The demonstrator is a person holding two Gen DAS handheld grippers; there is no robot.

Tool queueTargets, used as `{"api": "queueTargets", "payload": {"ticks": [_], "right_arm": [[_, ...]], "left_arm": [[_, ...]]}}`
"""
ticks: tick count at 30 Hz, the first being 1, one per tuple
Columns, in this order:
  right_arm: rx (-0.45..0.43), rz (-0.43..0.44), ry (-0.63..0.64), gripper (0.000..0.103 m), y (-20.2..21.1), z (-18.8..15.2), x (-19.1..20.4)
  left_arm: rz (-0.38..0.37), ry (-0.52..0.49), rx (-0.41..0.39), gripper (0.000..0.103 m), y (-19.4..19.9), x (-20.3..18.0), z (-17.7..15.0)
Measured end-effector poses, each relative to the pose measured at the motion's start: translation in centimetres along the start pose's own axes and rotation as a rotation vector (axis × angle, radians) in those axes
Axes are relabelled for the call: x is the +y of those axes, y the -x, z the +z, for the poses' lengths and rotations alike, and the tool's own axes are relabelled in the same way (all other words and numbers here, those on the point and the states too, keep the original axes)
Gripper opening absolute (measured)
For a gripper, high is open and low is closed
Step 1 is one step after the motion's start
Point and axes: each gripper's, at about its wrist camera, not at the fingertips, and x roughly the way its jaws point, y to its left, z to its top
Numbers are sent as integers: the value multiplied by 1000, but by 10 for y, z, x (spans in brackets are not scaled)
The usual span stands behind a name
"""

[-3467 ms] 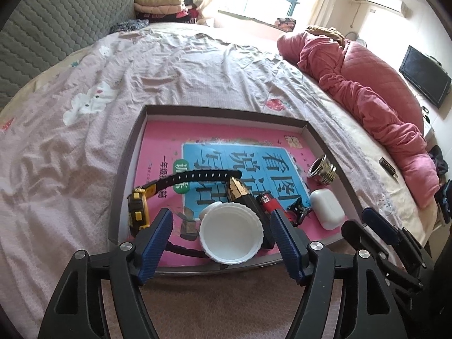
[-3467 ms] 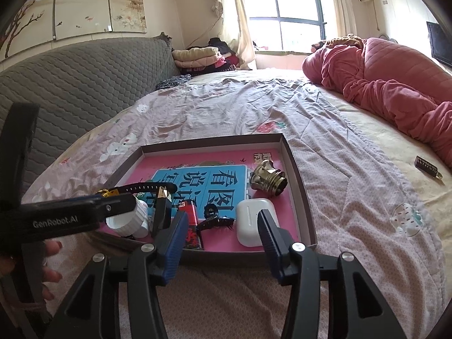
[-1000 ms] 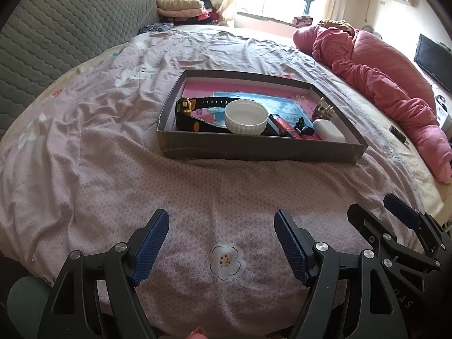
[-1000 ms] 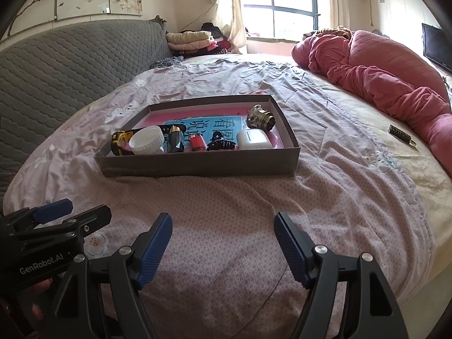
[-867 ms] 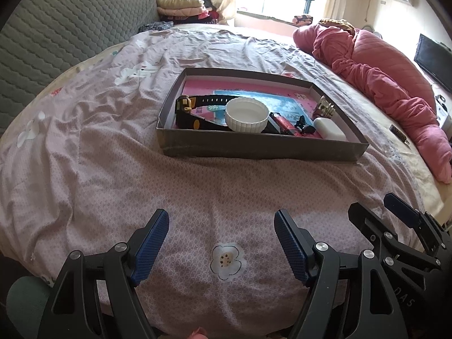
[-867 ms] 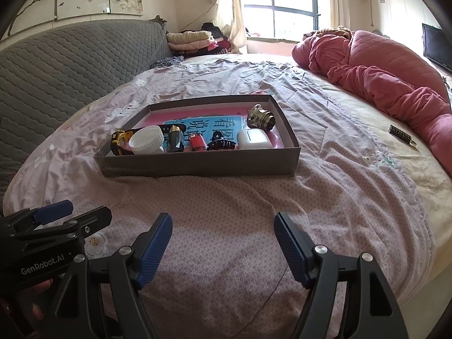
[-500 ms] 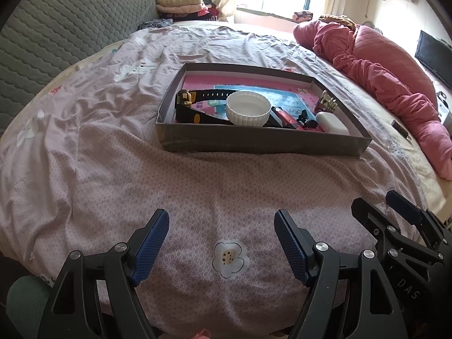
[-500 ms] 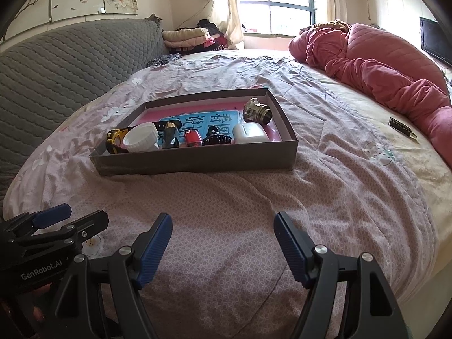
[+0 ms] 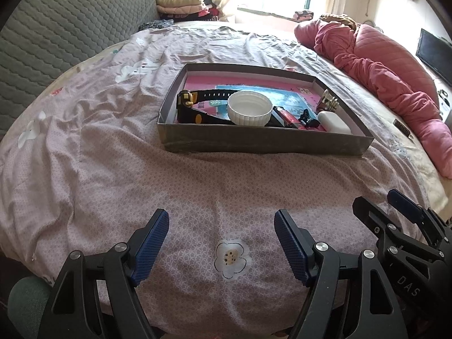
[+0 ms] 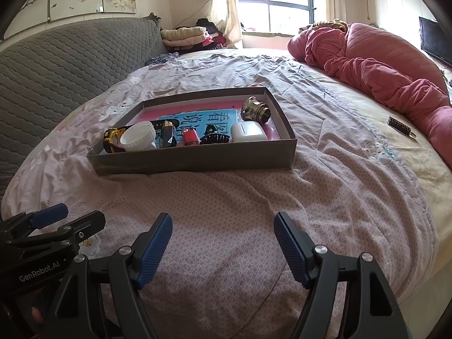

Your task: Organize rigid objects

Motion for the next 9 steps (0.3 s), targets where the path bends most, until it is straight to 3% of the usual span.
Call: {"api": "queueTargets", "payload": {"ticks": [9], "right_arm": [[7,2,-8,74,-4,1,-2]], "left_arm": [[-22,-4,6,78,-3,0,-2]]}}
